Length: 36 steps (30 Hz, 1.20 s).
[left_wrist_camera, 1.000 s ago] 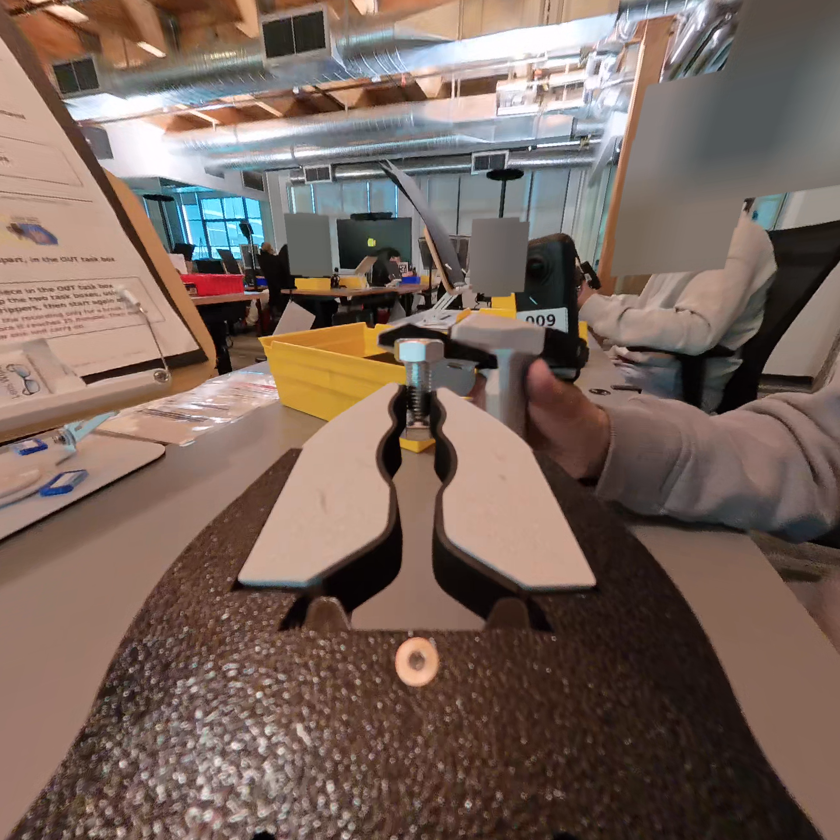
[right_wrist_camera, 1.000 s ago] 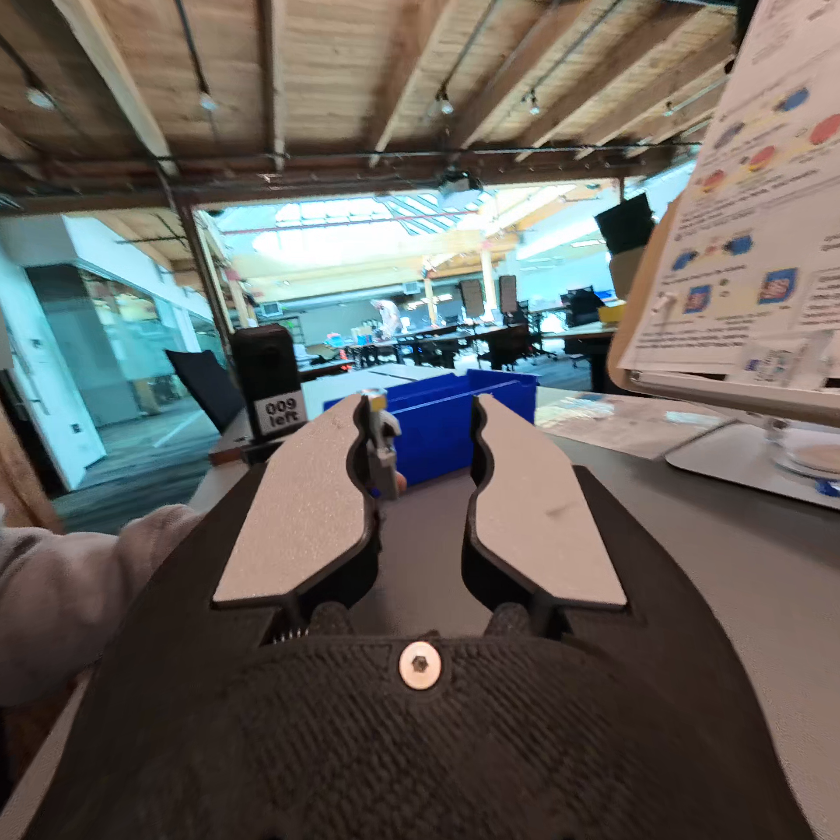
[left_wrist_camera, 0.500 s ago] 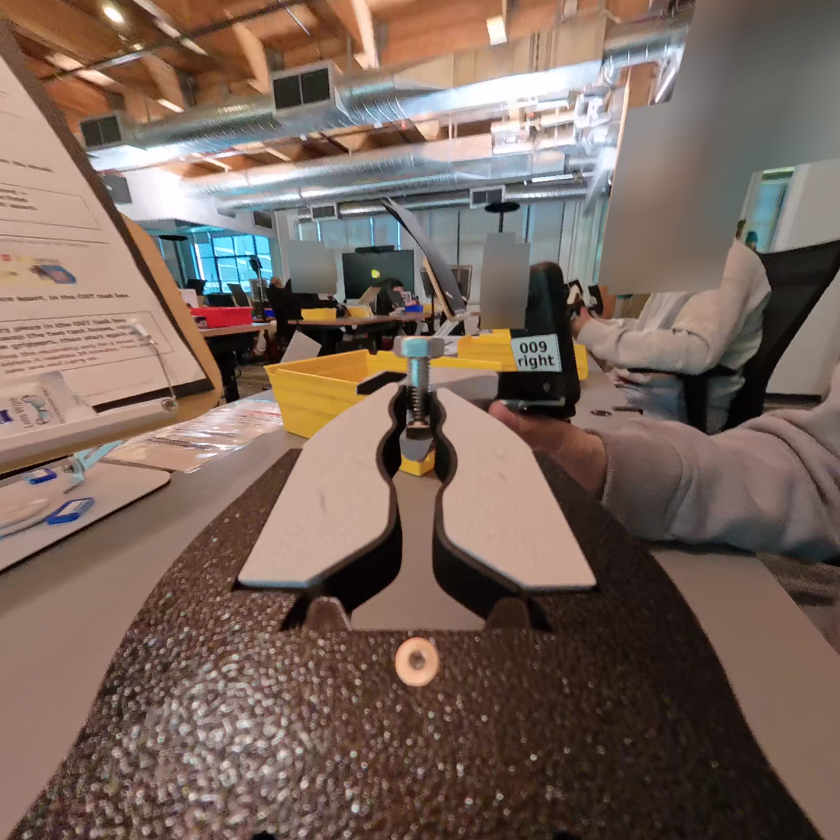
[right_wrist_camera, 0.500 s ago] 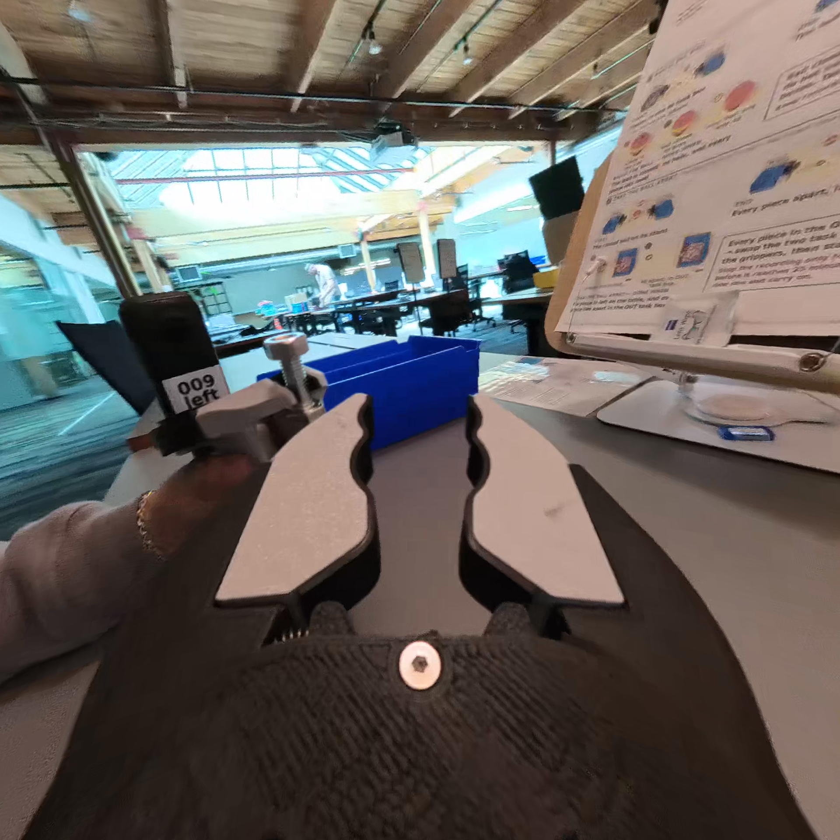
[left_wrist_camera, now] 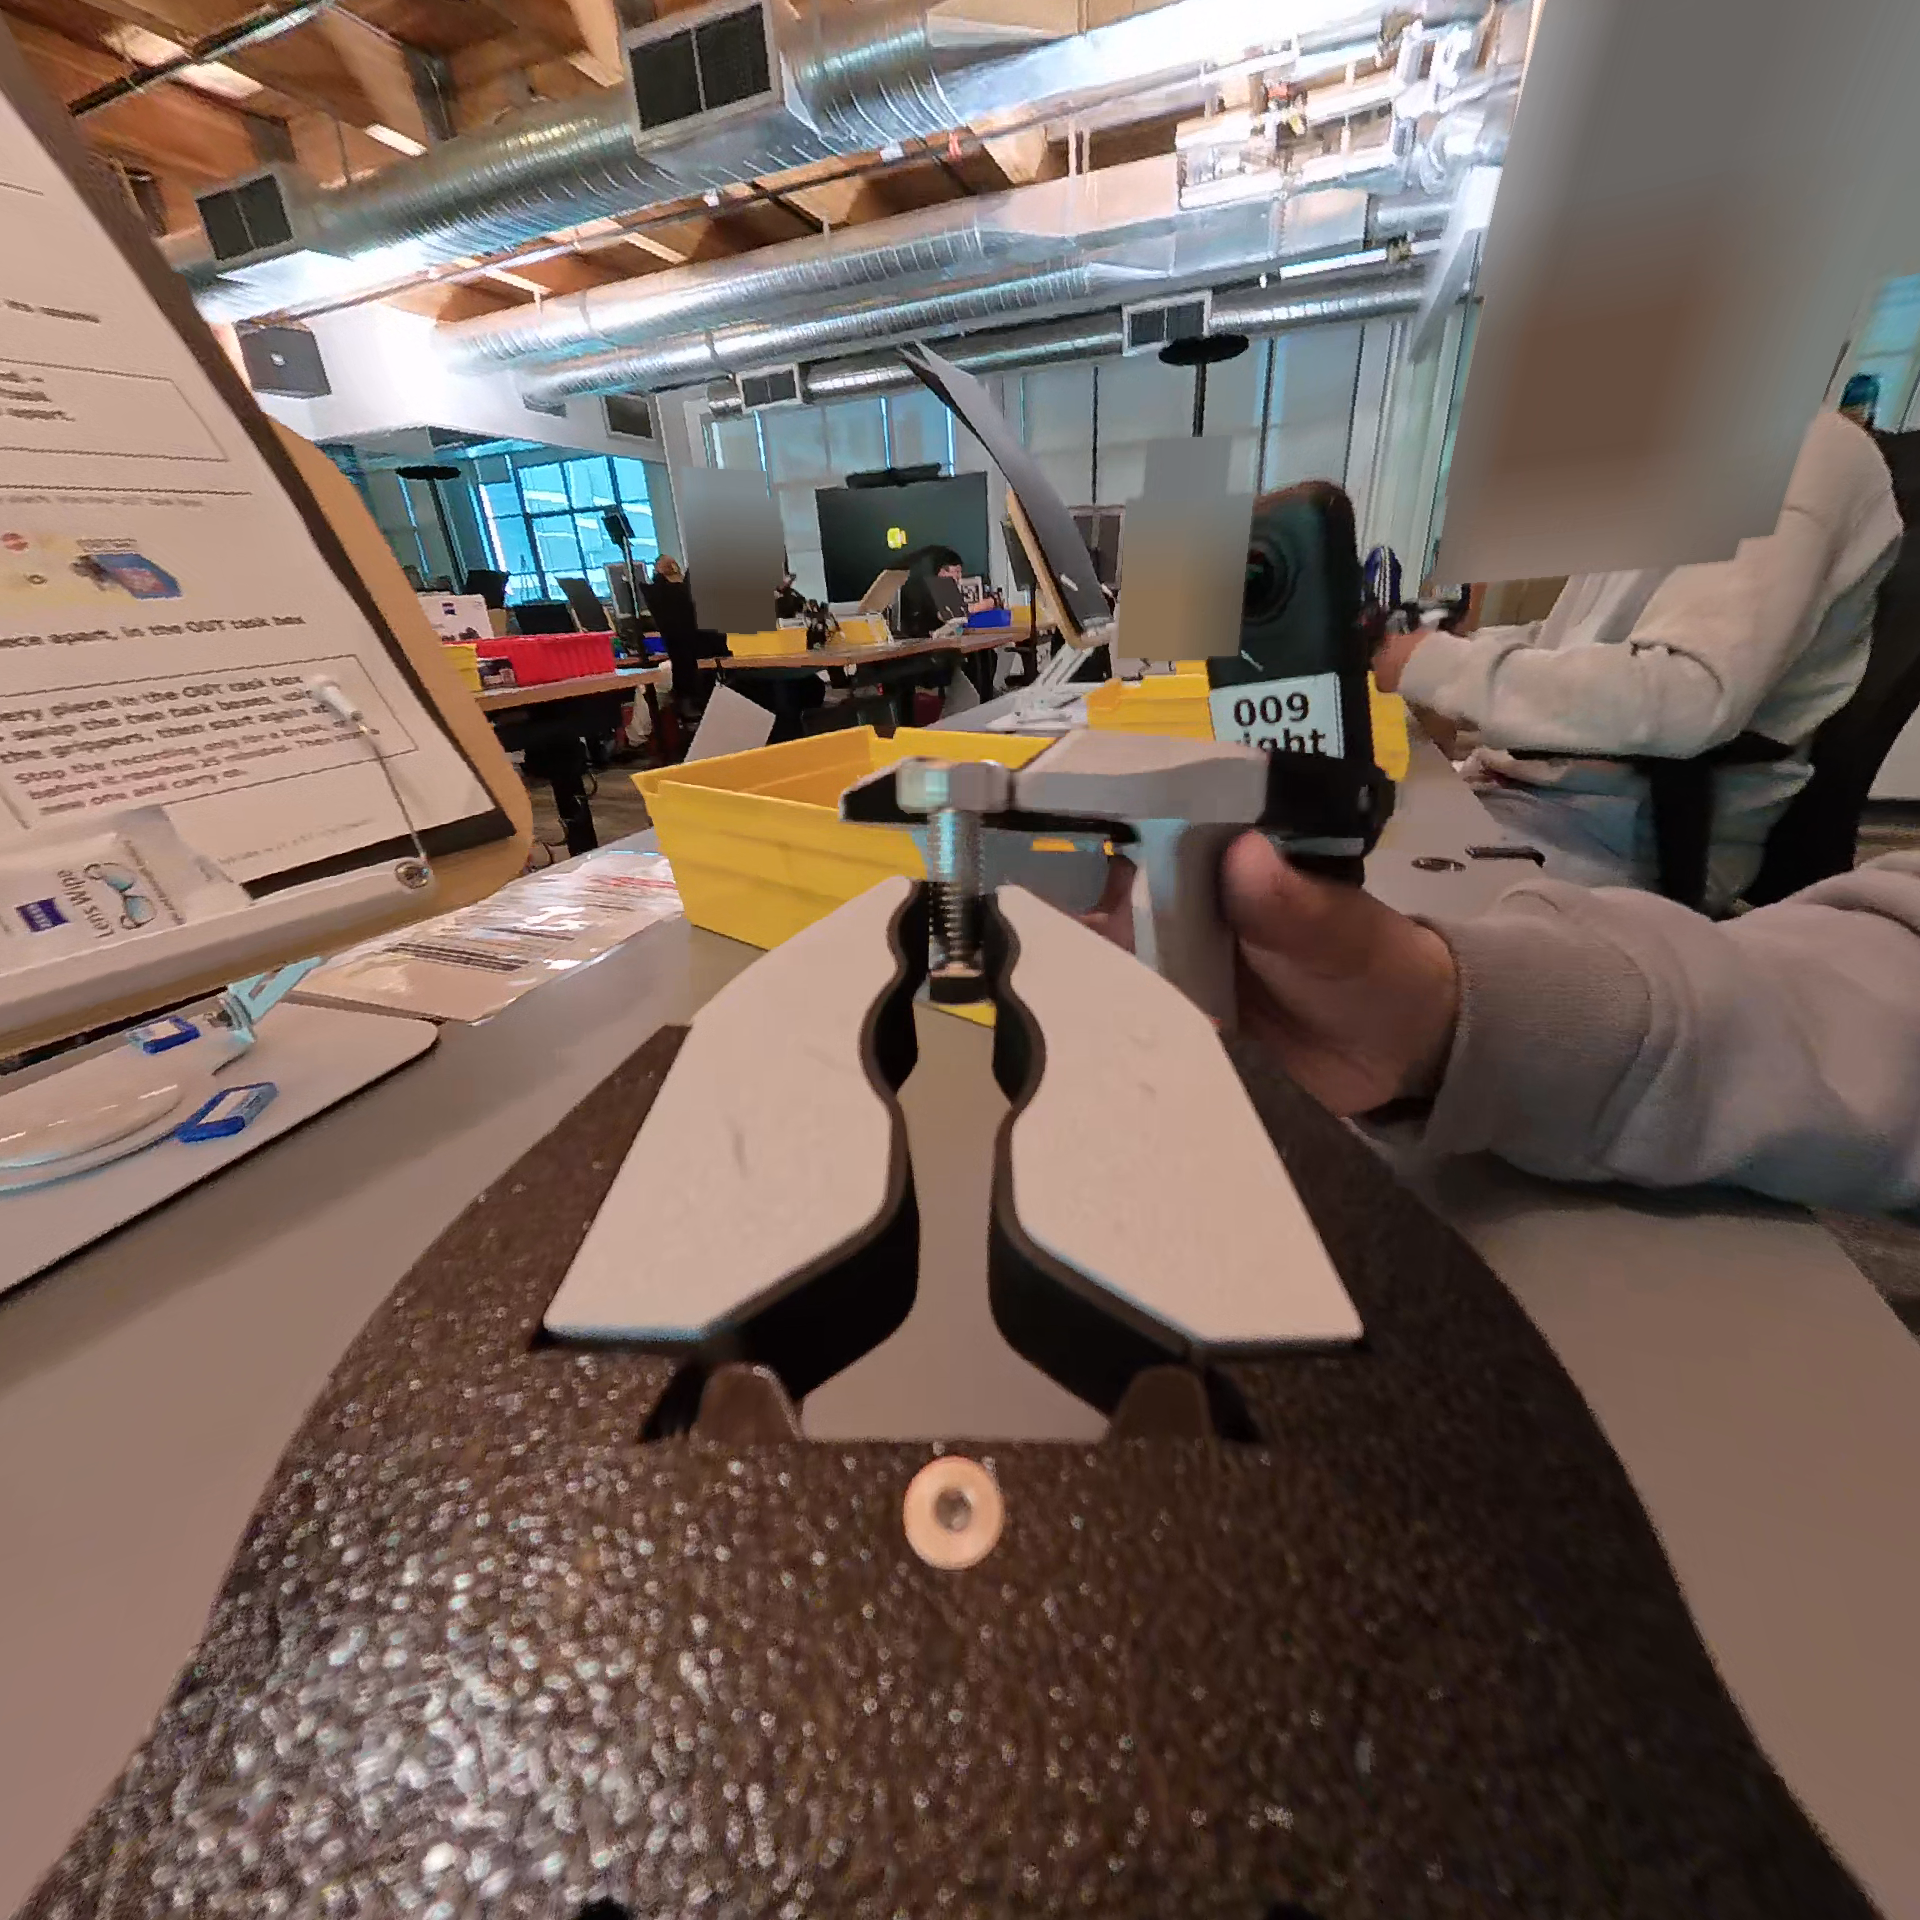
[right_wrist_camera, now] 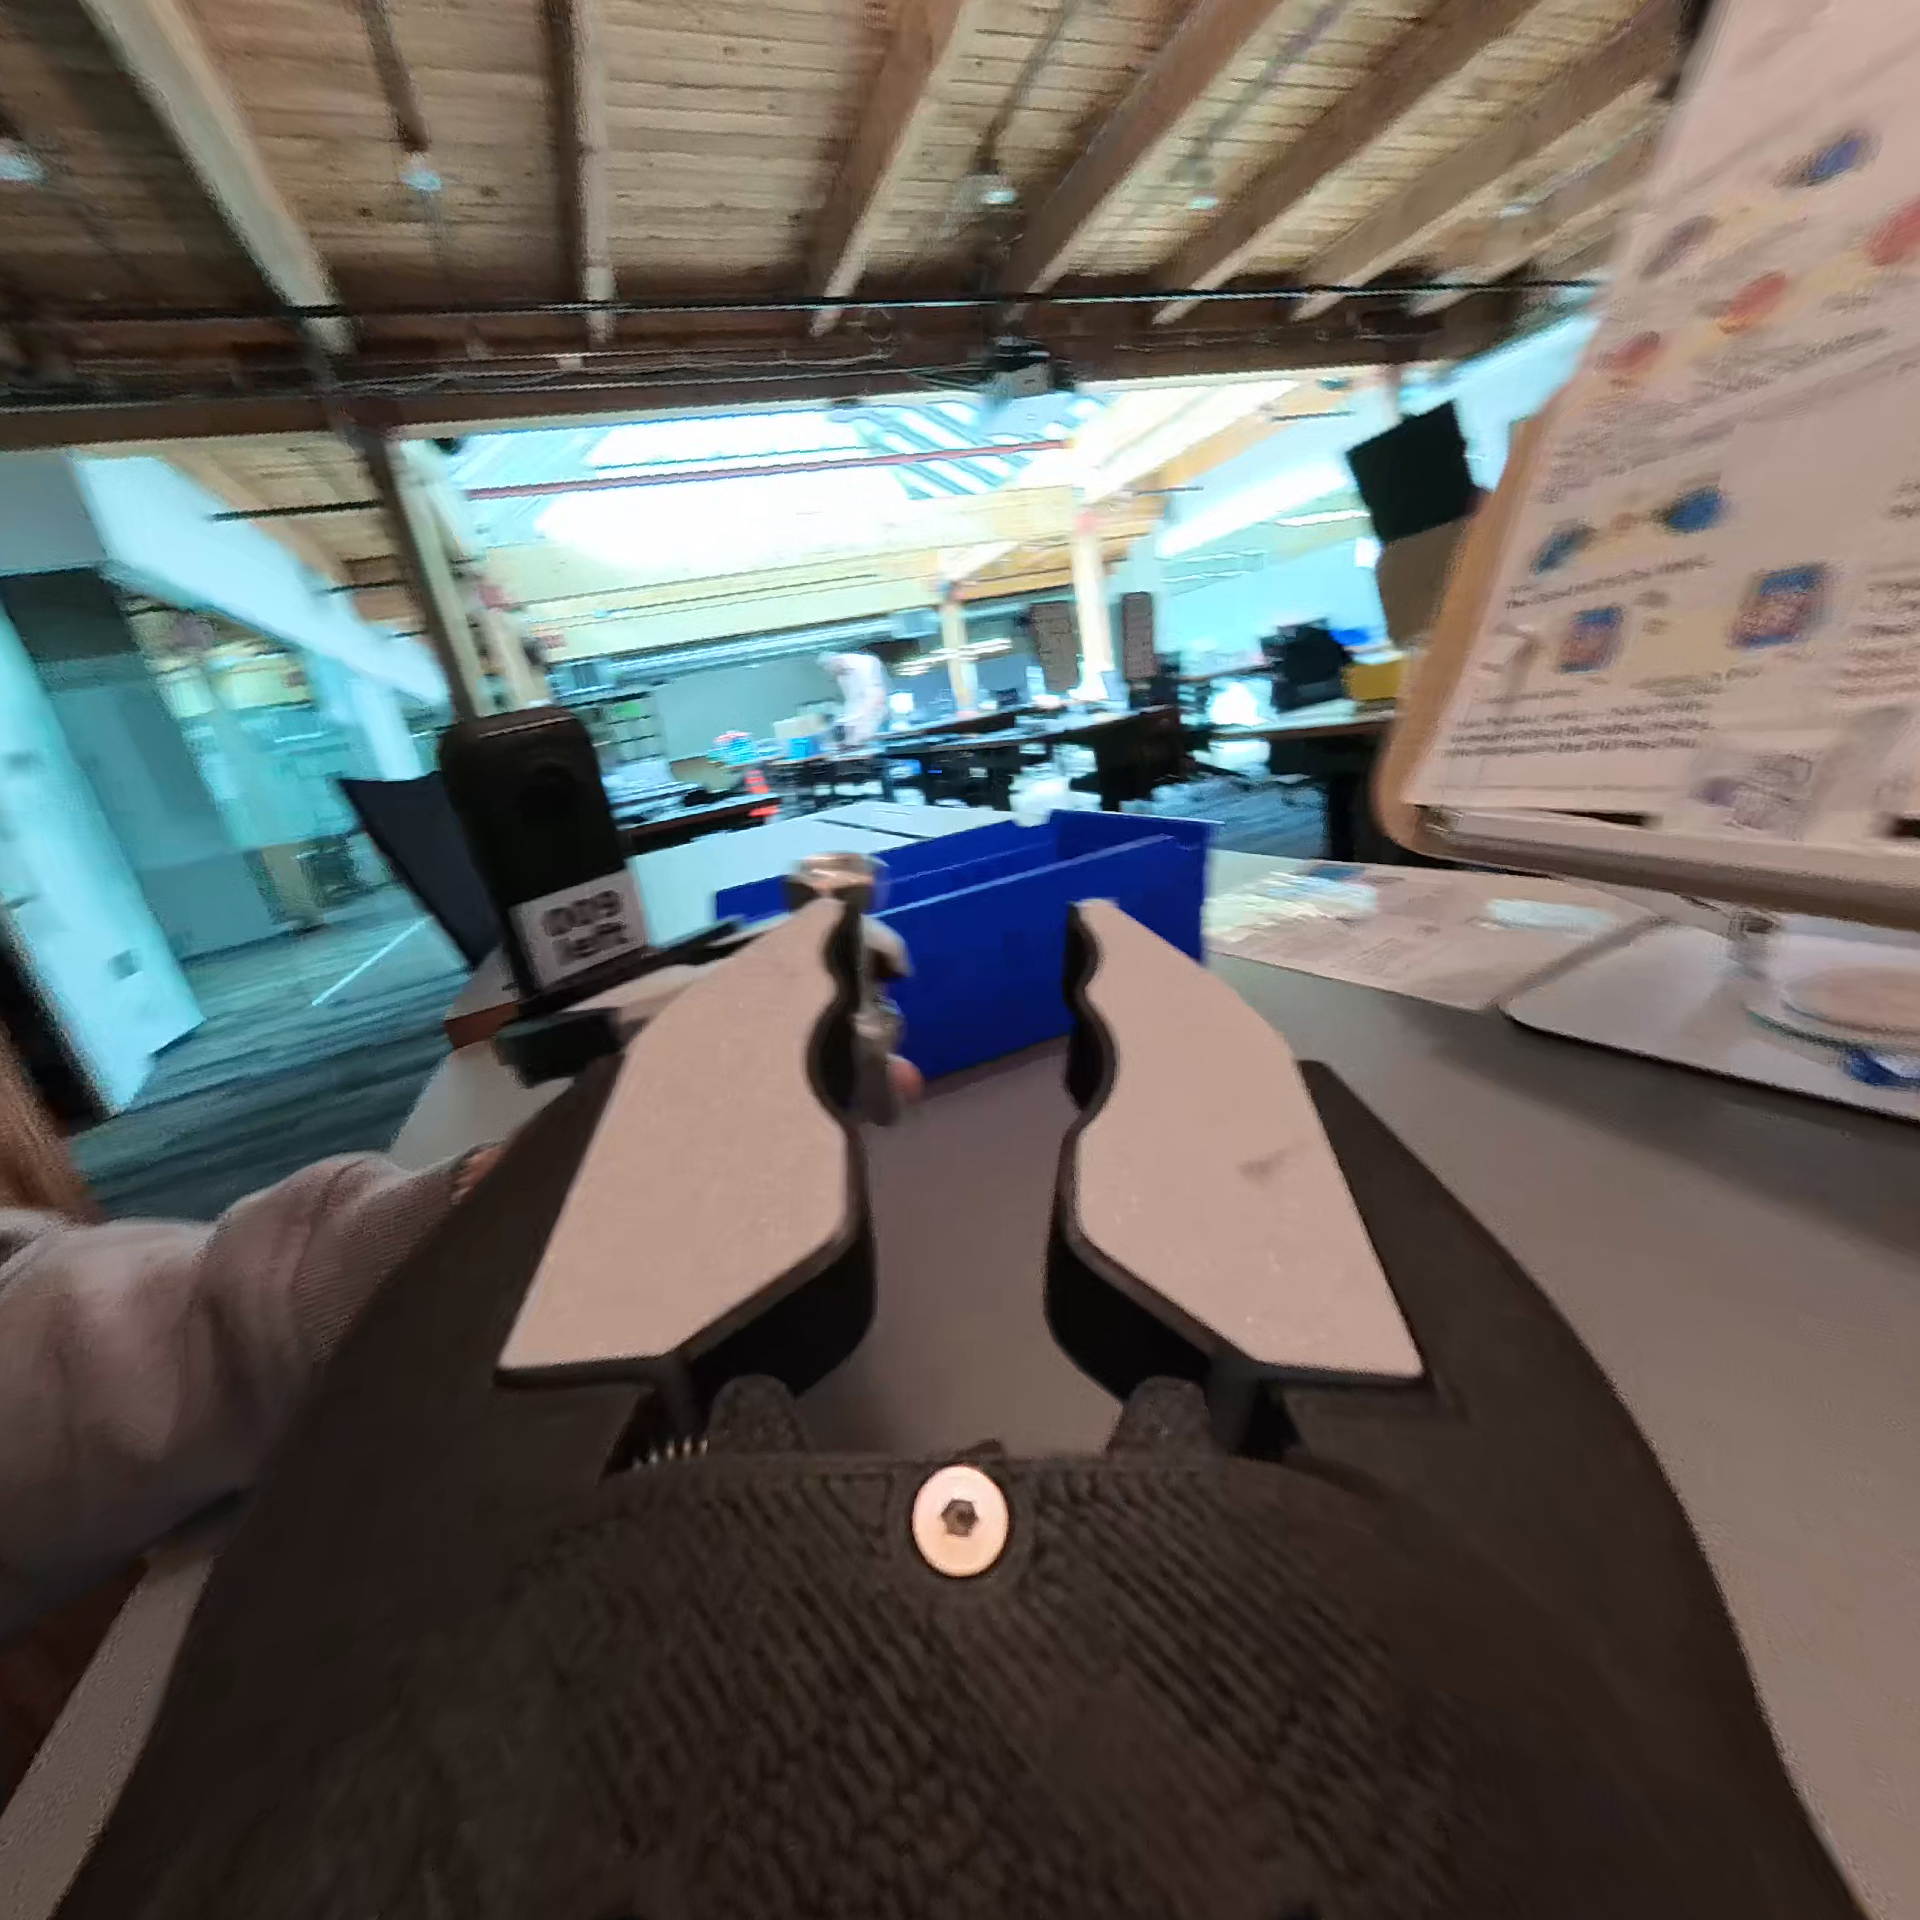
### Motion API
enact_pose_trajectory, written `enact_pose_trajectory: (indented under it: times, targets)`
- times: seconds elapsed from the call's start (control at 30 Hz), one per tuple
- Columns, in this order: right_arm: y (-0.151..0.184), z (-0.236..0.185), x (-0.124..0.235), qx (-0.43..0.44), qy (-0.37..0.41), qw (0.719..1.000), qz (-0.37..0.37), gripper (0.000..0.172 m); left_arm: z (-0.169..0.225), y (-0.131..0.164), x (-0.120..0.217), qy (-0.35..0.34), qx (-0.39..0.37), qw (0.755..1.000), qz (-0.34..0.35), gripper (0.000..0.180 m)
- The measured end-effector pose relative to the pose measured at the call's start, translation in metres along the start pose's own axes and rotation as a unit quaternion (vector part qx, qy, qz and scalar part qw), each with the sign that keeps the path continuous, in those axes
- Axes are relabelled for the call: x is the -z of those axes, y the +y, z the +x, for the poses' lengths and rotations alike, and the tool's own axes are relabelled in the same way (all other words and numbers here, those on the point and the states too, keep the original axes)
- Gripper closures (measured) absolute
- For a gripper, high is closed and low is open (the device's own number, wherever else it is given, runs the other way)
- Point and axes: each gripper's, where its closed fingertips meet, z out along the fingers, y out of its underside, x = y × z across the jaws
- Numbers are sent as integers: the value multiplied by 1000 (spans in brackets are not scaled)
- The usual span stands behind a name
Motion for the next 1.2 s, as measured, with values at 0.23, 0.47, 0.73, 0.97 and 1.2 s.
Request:
enact_pose_trajectory:
  times: [0.23,0.47,0.73,0.97,1.2]
  targets:
    - [-10,-5,3,-8,-21,999,25,127,-1,0,0,0,1,1000,0,172]
    - [1,-18,-6,36,-21,999,-3,131,4,8,-4,-1,-27,999,-29,172]
    - [-1,9,2,16,37,999,-1,140,-4,-4,4,-12,-5,1000,13,172]
    - [-8,-12,0,17,-19,1000,15,129,-2,4,-1,-14,-22,1000,-14,172]
    - [7,-16,-8,20,-7,1000,-14,140,1,10,-4,-20,-51,998,-40,172]
